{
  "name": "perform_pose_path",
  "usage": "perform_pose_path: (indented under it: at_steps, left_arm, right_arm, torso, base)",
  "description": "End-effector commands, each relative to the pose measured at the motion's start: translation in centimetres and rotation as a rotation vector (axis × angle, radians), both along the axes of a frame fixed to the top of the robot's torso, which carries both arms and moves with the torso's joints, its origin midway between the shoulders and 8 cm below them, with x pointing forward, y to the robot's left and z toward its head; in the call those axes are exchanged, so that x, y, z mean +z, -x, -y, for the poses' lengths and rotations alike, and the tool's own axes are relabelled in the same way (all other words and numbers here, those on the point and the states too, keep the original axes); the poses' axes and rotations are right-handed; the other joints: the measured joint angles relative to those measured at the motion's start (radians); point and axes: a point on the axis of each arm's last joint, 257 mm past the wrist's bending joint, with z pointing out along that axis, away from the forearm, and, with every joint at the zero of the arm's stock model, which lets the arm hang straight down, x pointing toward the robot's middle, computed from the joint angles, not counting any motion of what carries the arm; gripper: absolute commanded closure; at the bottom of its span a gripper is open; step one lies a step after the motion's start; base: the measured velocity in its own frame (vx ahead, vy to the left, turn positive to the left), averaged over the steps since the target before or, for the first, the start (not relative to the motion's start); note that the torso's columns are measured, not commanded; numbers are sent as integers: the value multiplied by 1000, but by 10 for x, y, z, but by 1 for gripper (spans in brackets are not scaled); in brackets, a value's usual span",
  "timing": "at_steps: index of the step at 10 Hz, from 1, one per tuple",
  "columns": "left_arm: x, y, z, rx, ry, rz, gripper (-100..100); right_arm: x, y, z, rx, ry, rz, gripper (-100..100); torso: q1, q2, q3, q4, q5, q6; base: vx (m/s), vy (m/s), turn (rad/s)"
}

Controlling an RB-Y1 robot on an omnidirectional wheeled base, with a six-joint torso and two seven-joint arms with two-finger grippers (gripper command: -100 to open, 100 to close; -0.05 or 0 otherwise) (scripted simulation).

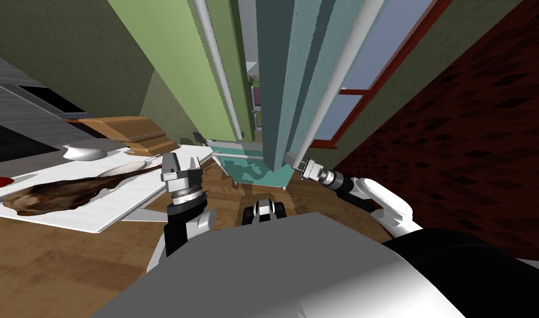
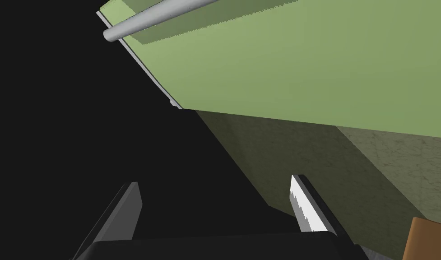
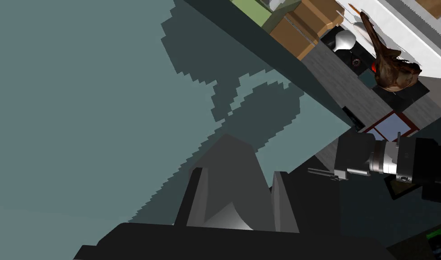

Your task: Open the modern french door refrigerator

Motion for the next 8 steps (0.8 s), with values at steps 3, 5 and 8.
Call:
perform_pose_path:
  at_steps: [3,5,8]
  left_arm:
    - [0,0,0,0,0,0,0]
    - [0,0,0,0,0,0,0]
    - [0,0,0,0,0,0,0]
  right_arm:
    - [5,41,-41,152,2,13,100]
    - [7,61,-57,220,-1,19,100]
    - [14,71,-63,256,2,12,-100]
  torso:
    - [-2,2,1,1,-1,2]
    - [-5,5,1,4,-1,3]
    - [1,7,2,4,0,3]
  base:
    - [-18,-214,55]
    - [-16,-276,85]
    - [-15,-185,-2]
